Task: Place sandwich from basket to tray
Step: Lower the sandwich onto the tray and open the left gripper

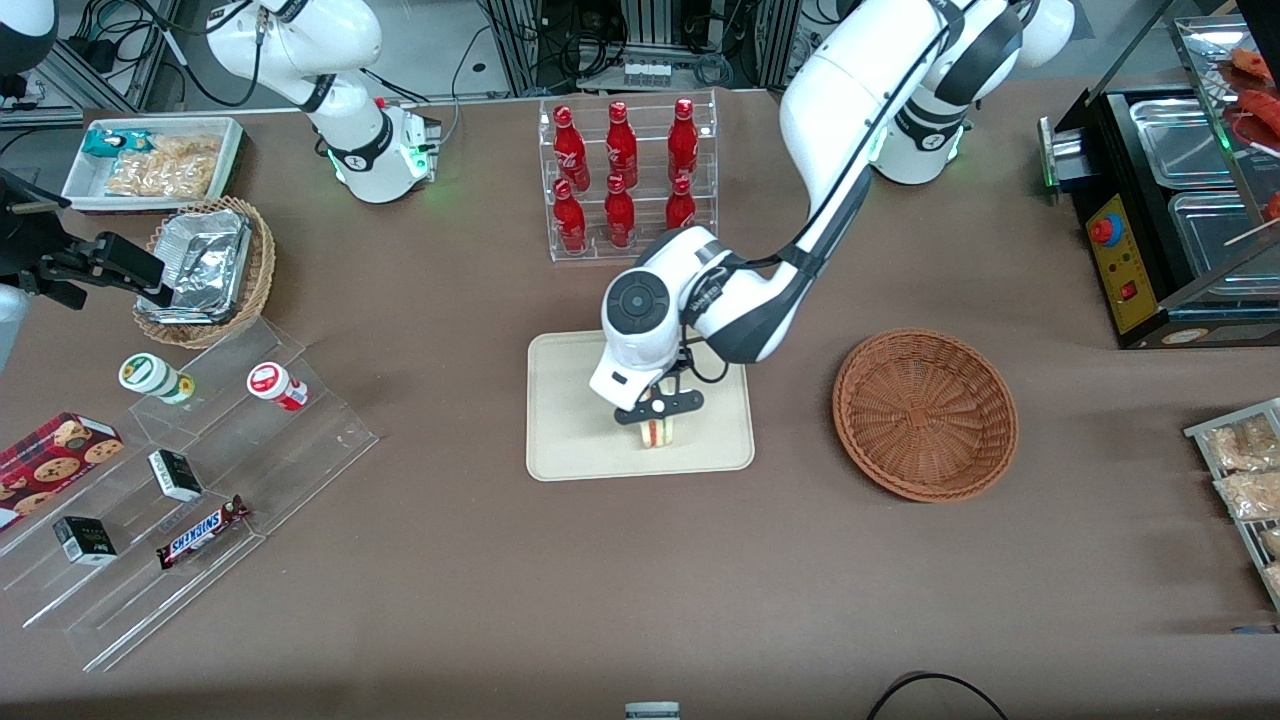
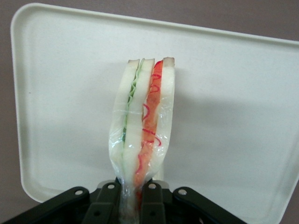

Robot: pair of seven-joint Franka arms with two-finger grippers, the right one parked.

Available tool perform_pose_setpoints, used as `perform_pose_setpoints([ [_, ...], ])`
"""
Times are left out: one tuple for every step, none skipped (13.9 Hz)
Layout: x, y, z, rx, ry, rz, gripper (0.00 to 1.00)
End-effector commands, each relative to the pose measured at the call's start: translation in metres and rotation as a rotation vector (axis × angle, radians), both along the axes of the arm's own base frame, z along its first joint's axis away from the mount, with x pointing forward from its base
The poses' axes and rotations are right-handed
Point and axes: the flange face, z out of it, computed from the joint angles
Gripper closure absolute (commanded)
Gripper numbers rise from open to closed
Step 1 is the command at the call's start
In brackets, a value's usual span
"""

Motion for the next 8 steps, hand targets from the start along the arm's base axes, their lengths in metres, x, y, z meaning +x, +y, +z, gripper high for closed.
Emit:
perform_pose_setpoints([
  [0.002,-0.016,-0.01,0.009,-0.009,-0.003,0.98],
  [-0.002,-0.021,-0.012,0.024,-0.025,-0.029,0.98],
  [-0.005,-0.023,-0.012,0.034,-0.033,-0.039,0.98],
  [-0.005,-0.023,-0.012,0.035,-0.033,-0.038,0.97],
  [-0.006,-0.024,-0.016,0.034,-0.029,-0.036,0.94],
  [-0.006,-0.024,-0.02,0.033,-0.026,-0.03,0.87],
  [-0.006,-0.024,-0.021,0.027,-0.026,-0.03,0.62],
  [-0.004,-0.023,-0.018,0.023,-0.03,-0.039,0.12],
])
